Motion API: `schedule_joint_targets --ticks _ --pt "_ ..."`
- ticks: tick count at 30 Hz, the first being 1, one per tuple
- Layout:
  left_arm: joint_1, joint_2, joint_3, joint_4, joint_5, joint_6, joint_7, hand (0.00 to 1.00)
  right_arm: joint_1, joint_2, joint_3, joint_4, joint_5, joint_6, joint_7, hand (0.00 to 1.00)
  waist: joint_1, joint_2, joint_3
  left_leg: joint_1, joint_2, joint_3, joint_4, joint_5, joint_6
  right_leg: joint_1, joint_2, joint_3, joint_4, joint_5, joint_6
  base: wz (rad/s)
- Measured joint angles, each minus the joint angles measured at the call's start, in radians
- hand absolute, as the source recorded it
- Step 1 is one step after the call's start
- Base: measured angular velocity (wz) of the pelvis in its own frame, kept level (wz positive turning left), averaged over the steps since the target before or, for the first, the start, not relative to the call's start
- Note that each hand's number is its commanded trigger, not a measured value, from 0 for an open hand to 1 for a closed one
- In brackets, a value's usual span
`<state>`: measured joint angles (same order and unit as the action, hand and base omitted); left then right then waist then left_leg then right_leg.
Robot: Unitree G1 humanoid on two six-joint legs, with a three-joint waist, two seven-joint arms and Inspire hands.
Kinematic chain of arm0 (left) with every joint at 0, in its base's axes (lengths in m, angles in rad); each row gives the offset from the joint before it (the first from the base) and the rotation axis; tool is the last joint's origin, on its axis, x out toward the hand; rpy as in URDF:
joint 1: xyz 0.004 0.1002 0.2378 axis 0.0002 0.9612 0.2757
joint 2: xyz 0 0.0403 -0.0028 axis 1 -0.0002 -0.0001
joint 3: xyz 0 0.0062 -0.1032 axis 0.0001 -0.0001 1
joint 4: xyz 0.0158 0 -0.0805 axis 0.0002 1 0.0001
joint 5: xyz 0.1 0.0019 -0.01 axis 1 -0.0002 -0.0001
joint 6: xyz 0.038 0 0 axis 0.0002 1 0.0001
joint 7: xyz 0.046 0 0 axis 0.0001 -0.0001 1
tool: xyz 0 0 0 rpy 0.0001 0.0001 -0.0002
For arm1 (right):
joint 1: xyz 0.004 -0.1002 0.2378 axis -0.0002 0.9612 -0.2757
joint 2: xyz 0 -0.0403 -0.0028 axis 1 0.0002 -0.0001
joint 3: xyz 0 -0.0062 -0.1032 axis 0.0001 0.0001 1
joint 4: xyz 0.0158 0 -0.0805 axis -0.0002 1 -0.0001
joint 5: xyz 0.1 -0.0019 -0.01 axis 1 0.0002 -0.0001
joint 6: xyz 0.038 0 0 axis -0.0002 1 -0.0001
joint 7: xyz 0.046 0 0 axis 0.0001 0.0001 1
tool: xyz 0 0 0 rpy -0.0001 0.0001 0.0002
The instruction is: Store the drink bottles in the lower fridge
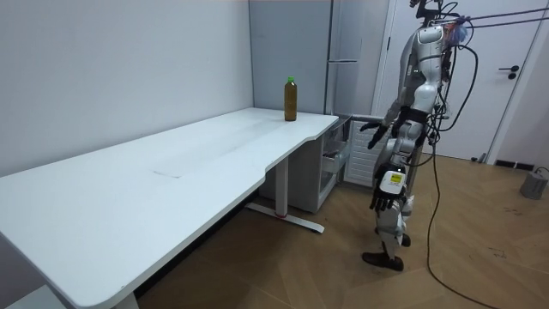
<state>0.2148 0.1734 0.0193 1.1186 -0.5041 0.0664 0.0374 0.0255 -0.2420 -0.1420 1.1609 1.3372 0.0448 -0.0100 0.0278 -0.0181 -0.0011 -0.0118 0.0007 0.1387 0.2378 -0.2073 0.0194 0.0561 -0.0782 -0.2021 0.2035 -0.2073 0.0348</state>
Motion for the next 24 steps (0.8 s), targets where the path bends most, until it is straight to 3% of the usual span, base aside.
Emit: schedule_joint_targets --ticks 4,8,14,20,24 --pt "0.02 -0.007 0.017 0.001 0.023 -0.006 0.023 0.0 0.05 0.047 0.001 0.008 -0.055 0.001 0.015 0.0 -0.004 0.007 0.0083 0.028 0.003 -0.001 -0.014 -0.003 -0.004 0.032 0.005 0.002 -0.002 0.0 0.0 -0.01" --pt "0.031 -0.008 0.02 0.001 0.025 -0.006 0.032 0.0 0.066 0.066 0.002 0.018 -0.056 0.013 0.034 0.0 -0.006 0.011 0.012 0.053 0.002 -0.004 -0.02 -0.007 -0.005 0.053 0.006 0.004 -0.004 -0.001 0.002 0.0" --pt "0.044 -0.018 0.059 0.0 0.03 -0.003 0.048 0.0 0.078 0.085 0.003 0.02 -0.134 0.023 0.048 0.0 -0.025 0.01 0.0068 0.056 -0.002 -0.01 -0.014 -0.008 -0.005 0.073 0.006 0.003 -0.037 -0.004 0.003 0.03" --pt "0.045 -0.023 0.058 0.001 0.053 -0.002 0.068 0.0 0.079 0.088 0.051 0.049 -0.514 0.023 0.058 0.0 -0.029 0.007 0.003 0.066 -0.001 -0.006 -0.015 -0.008 -0.005 0.074 0.007 0.004 -0.032 -0.003 0.001 0.0" --pt "0.038 -0.023 0.057 0.002 0.088 -0.002 0.069 0.0 0.094 0.089 0.09 0.051 -0.76 0.023 0.055 0.0 -0.029 0.01 0.005 0.076 0.002 -0.003 -0.023 -0.01 -0.008 0.086 0.01 0.007 -0.033 -0.002 0.001 -0.02"
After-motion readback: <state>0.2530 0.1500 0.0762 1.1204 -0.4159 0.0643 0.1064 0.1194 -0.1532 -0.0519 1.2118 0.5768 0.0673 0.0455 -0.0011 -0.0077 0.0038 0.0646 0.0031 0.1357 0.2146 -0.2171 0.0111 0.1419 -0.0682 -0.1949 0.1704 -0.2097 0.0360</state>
